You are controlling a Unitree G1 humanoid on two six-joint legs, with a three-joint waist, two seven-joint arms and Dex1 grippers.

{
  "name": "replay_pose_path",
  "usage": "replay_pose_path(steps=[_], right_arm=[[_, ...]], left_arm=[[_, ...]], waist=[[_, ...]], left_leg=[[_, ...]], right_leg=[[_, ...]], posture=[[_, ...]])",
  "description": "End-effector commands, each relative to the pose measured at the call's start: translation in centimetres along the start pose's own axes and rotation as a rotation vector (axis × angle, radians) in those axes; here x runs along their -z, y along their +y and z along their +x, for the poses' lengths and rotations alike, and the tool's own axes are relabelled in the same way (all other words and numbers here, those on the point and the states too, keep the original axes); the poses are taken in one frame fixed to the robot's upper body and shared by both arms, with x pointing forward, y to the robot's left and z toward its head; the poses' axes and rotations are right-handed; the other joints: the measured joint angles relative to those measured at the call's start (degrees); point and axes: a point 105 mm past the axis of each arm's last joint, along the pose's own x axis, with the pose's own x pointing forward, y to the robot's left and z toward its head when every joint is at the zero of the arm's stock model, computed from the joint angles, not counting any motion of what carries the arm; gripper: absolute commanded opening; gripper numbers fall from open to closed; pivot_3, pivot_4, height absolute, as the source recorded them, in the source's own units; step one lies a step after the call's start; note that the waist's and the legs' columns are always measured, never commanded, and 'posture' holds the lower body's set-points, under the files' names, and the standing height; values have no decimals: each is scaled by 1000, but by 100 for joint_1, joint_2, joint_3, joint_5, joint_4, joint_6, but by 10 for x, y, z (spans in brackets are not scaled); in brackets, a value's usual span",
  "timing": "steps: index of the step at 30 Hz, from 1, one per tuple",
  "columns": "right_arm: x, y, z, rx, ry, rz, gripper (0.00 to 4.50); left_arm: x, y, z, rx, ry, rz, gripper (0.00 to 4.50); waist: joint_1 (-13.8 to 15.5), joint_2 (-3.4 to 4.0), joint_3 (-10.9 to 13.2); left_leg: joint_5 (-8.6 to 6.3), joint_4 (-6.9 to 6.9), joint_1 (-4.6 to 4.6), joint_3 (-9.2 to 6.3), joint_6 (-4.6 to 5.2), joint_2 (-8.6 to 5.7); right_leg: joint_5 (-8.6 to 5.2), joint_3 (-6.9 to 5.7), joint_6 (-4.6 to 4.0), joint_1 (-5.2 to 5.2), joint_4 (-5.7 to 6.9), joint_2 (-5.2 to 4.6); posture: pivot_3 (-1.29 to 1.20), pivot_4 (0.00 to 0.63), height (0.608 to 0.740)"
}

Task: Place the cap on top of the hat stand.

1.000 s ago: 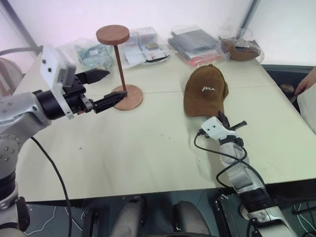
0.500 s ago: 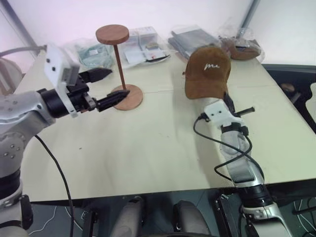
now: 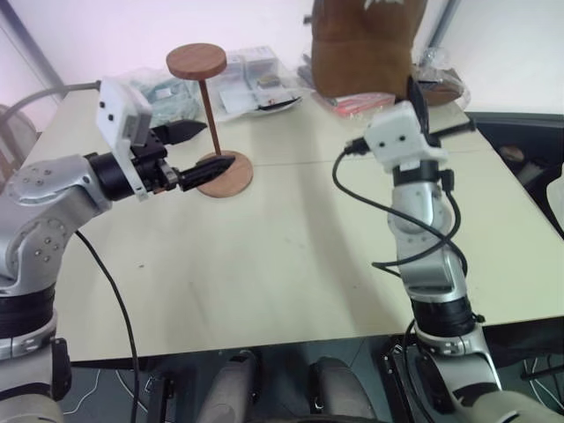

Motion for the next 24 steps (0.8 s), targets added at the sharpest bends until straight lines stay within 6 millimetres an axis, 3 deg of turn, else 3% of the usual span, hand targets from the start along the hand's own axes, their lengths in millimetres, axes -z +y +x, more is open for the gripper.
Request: replay_pose_path(steps=[1, 5, 11, 16, 24], right_arm=[[-32, -1, 12, 42, -117, 13, 86], [-62, 25, 23, 30, -199, 23, 86], [-91, 68, 27, 17, -249, 23, 86], [-112, 87, 27, 18, -296, 39, 86], [-137, 104, 19, 9, -356, 71, 86]], left_arm=[[-13, 8, -9, -47, -33, 58, 4115], [-16, 19, -28, -157, -16, 98, 4115], [-15, 40, -54, -310, 4, 116, 4115], [-15, 50, -73, -426, 15, 133, 4115], [-15, 52, -88, -500, 27, 146, 4115]], waist=[[-9, 0, 0], [-42, 1, 0], [-71, 1, 0], [-60, 0, 0], [-125, 0, 0]], left_leg=[[1, -1, 0, 1, -1, 0], [3, -8, -1, 4, -5, 0], [13, -13, -5, 4, -22, 0], [14, -13, -6, 3, -23, 0], [16, -21, -8, 3, -27, 0]], right_leg=[[0, 2, 0, -2, 0, 0], [0, 8, -1, -11, 6, 0], [0, 9, -1, -22, 10, 0], [0, 9, -1, -45, 10, 0], [0, 10, -2, -56, 13, 0]], posture=[[0, 150, 740], [0, 150, 740], [0, 150, 740], [0, 150, 740], [0, 150, 740]])
